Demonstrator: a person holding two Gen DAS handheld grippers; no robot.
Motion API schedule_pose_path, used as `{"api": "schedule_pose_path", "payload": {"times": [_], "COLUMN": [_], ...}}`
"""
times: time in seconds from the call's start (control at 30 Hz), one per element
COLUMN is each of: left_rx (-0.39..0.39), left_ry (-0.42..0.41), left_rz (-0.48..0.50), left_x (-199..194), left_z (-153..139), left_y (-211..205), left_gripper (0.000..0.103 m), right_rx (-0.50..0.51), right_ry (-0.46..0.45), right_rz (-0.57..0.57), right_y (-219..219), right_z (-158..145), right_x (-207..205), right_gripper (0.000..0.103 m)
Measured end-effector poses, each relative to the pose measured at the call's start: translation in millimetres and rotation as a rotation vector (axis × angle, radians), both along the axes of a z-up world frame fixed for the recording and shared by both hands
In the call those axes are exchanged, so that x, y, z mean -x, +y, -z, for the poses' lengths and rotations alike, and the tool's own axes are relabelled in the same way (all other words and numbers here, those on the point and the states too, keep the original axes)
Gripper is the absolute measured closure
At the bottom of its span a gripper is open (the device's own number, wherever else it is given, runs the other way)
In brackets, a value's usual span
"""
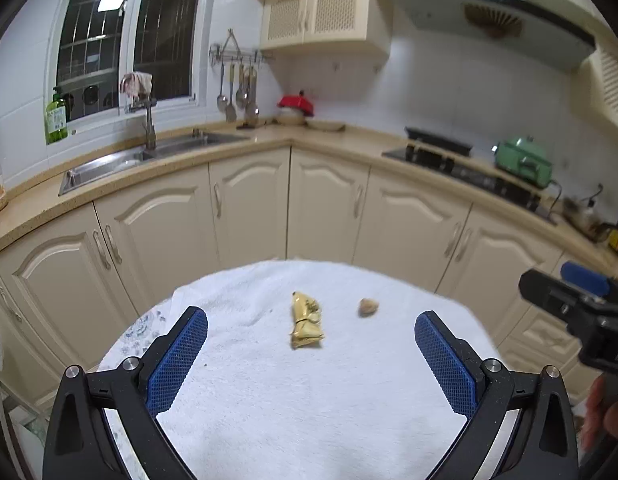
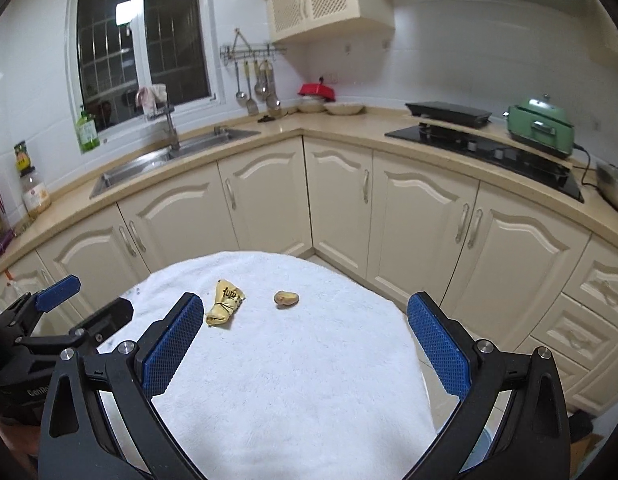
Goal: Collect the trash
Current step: 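Return both tools from the bin to the table, then grasp the potato with the right tool while the left tool grasps the yellow wrapper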
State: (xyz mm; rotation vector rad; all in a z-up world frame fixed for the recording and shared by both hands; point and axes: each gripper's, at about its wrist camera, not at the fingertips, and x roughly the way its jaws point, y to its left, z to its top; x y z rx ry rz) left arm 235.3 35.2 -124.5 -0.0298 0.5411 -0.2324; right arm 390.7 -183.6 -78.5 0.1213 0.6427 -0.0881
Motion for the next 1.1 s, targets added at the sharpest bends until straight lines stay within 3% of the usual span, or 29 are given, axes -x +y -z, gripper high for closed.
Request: {"api": "schedule_pose_path", "payload": {"times": [0.33,0.4,0.53,0.6,0.73,0.87,0.93,1.0,1.1], "left_rx": [-0.084,-0.099,-0.108,-0.101,-0.115,-0.120,-0.110,-0.095,-0.045], "left_ry": [0.218,0.258,0.334,0.373,0.344,0.307,0.305,0.310,0.329], "left_rz": [0.011,0.009,0.027,0.035,0.058,0.094,0.095,0.095,0.089], "left_x": [-136,-165,-216,-237,-263,-272,-274,-274,-268], "left_z": [56,66,86,93,98,102,107,112,114], "left_y": [-57,-71,-91,-96,-105,-115,-118,-117,-112], "left_gripper": [0.001,0.004,0.018,0.028,0.036,0.065,0.068,0.070,0.071], "right_rx": [-0.045,-0.056,-0.080,-0.098,-0.116,-0.129,-0.116,-0.076,-0.054], "right_ry": [0.173,0.210,0.274,0.301,0.334,0.358,0.355,0.356,0.342], "right_rz": [-0.003,-0.016,-0.055,-0.071,-0.090,-0.103,-0.108,-0.111,-0.129], "right_y": [-24,-26,-23,-21,-18,-12,-7,0,6], "right_z": [78,95,125,140,158,174,177,177,178], "right_x": [-86,-105,-136,-149,-163,-175,-178,-180,-179], "right_gripper": [0.000,0.001,0.006,0.014,0.024,0.042,0.044,0.056,0.063]}}
